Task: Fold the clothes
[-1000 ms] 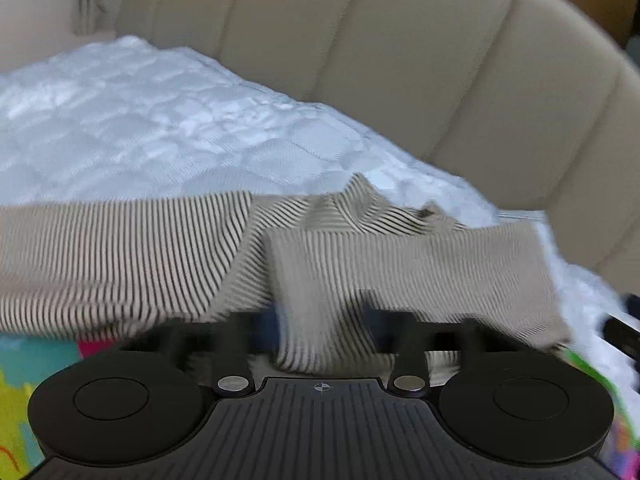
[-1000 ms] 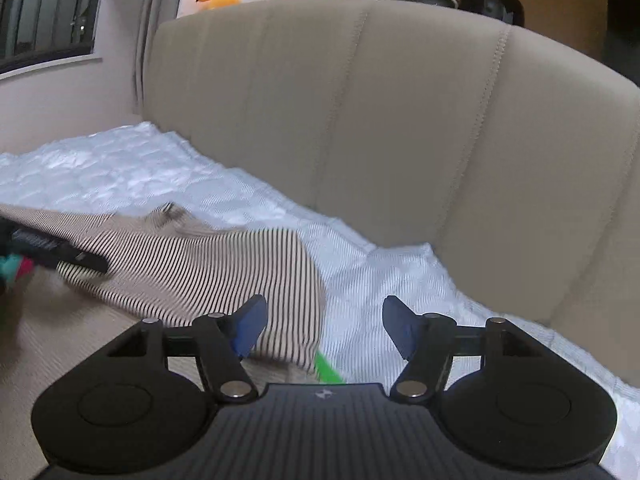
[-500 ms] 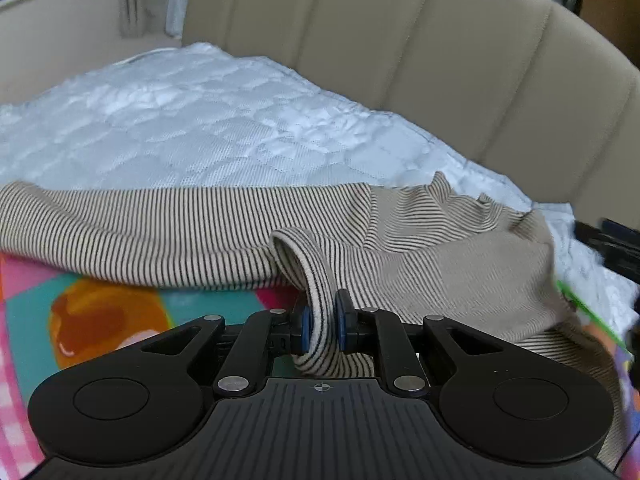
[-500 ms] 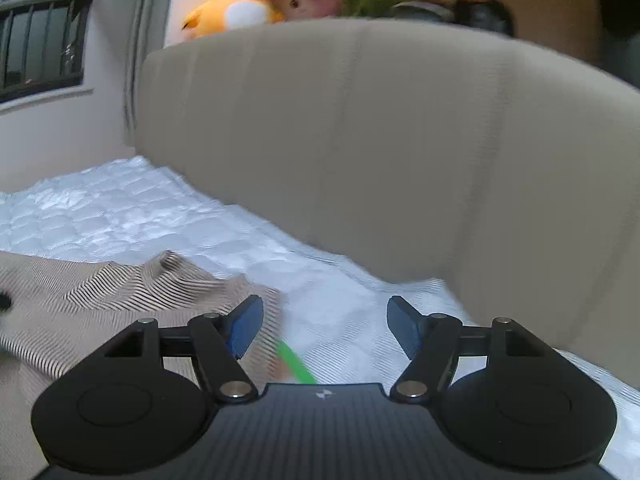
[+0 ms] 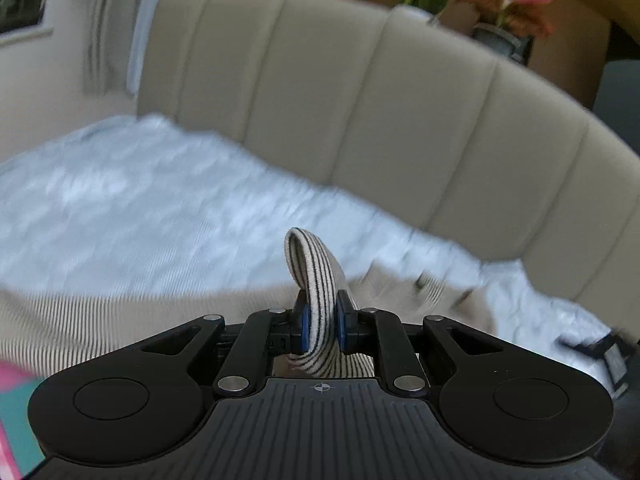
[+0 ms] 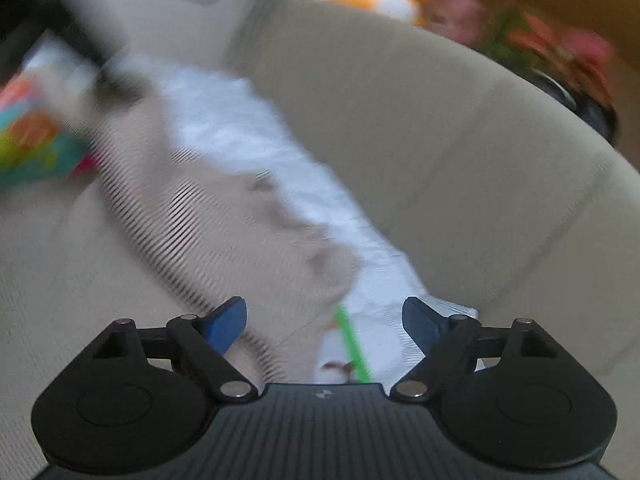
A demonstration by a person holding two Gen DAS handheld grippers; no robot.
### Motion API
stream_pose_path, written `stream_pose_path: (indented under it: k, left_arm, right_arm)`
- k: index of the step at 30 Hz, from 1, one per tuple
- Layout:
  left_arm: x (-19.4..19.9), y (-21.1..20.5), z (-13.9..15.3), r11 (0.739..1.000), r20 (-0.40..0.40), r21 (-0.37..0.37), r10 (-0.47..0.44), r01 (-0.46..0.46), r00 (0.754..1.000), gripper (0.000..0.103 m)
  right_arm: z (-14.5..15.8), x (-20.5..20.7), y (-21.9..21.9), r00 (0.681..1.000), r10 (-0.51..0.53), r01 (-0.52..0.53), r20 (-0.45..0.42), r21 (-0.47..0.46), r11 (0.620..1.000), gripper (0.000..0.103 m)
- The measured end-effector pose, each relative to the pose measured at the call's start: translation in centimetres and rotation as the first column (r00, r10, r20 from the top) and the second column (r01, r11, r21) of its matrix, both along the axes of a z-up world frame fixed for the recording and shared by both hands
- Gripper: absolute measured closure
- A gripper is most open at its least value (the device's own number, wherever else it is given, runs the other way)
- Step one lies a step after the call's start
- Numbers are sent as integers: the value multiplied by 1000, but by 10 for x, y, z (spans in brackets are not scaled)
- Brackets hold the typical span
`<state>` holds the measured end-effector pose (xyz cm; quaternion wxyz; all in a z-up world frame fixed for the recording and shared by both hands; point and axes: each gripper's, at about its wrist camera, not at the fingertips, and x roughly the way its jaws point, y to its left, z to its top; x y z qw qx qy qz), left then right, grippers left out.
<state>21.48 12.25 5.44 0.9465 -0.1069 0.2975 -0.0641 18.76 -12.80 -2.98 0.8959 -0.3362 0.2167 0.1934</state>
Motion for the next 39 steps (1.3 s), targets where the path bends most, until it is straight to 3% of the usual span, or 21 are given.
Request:
stream_pose_path:
  k: [3, 6, 8, 9, 11, 17, 20, 23, 26, 28, 33, 39]
  left_arm:
    - [9, -21, 32, 999, 73, 22, -43, 42, 996, 89]
    - [18, -47, 59, 994, 160, 59, -101, 92, 982, 89]
    - [23, -64, 64, 987, 203, 100, -140, 122, 969, 91]
    - [27, -72, 62, 984, 211, 121, -154, 131, 965, 97]
    - [35, -82, 46, 979, 190, 150, -166, 138, 968, 97]
    - [48, -71, -22, 983, 20, 162, -92, 87, 996, 98]
    - [45, -53, -42, 993, -56, 45, -104, 107, 993, 98]
    - [48, -63, -53, 979, -92, -102, -185, 176, 978, 92]
    - [55, -97, -63, 955, -109, -177, -261, 239, 959, 76]
    - [62, -128, -69, 957, -120, -139, -272, 255, 955, 69]
    - [83, -178, -86, 982, -175, -2, -186, 188, 967, 68]
    - [88, -195, -89, 984, -171, 101, -127, 145, 977, 68]
  right_arm:
    - [-22, 9, 28, 999, 4, -2, 32, -64, 998, 18]
    - [-35, 31, 39, 990, -72, 87, 122, -126, 988, 19]
    - [-37, 43, 27, 960, -158, 199, 230, -168, 965, 20]
    - [-39, 49, 21, 938, -198, 256, 284, -184, 949, 20]
    - [-40, 59, -1, 909, -277, 347, 312, -199, 916, 19]
    - [-40, 49, -51, 930, -345, 355, 128, -72, 932, 17]
    - [-37, 32, -55, 946, -310, 314, 90, -35, 949, 15]
    - [-26, 13, -55, 944, -322, 321, 75, 26, 947, 15]
    - [-9, -9, -54, 941, -332, 322, 58, 141, 936, 11]
    - [-3, -22, -53, 939, -339, 321, 64, 199, 926, 7]
    - [-1, -45, -55, 940, -338, 317, 47, 250, 915, 7]
    - [-8, -49, -64, 930, -366, 355, -26, 322, 878, 7]
